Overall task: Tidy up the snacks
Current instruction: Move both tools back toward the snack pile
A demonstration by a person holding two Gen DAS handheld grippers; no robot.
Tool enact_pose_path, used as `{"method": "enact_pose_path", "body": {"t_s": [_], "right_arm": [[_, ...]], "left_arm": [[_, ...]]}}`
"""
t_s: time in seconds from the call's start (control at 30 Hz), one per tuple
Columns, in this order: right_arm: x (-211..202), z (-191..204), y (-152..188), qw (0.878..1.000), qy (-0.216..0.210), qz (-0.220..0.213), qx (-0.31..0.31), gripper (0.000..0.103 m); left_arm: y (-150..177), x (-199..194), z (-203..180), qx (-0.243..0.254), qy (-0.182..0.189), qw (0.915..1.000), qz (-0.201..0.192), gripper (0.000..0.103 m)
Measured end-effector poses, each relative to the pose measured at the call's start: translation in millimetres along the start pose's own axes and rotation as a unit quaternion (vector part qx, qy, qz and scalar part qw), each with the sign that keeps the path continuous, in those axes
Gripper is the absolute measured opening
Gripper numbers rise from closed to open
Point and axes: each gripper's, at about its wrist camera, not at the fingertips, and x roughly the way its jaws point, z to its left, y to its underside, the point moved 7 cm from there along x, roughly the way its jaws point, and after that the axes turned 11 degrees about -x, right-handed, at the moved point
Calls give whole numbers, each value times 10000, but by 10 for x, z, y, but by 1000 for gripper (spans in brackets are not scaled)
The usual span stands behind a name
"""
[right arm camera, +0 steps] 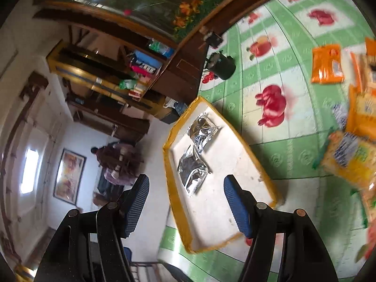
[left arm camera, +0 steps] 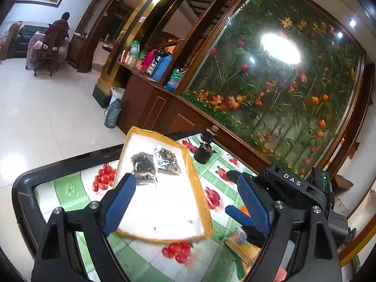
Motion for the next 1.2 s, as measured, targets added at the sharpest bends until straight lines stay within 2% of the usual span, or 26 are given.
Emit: {"method": "enact_pose_path", "body": {"t_s": [0.13,0.33,0.5,0.6,0.67,0.7,0.77,0.8,0.97,1.07,1.2], "right_arm": [[-237,-70,-4,9991,94,44,-402,71],[-649,-471,-8,9930,661,26,-980,71],[-987,-1024,-20,9831,1249,-140,-1334,71],[-1165,-1390,-73,9780,1462,-273,-1461,71],[-1249,-1603,-126,9771,1678,-238,-1289,70],[-1285,-1651,-154,9806,1580,-257,-1134,70],[-1320,-1690,-167,9871,1278,-286,-916,71],[-1309,-1691,-137,9865,1323,-222,-942,71],[-1133,-1461,47,9673,1849,76,-1735,70],[-1051,-1428,143,9626,1889,253,-1927,70],[-1050,-1485,159,9672,1783,345,-1777,70]], "left_arm": [[48,-79,-14,218,-106,9994,261,88],[311,-59,-61,685,-164,9936,887,88],[629,-68,-117,1191,-86,9829,1404,88],[846,-60,-158,1483,-86,9751,1648,88],[958,-46,-176,1578,-82,9709,1799,88],[1055,-40,-203,1650,-48,9673,1926,88],[1167,-22,-241,1792,-36,9615,2081,88],[1245,-17,-279,1901,-20,9575,2171,88],[1476,-6,-361,2186,100,9431,2503,88],[1522,62,-312,2198,64,9386,2658,88],[1549,245,-180,2013,-35,9351,2917,88]]}}
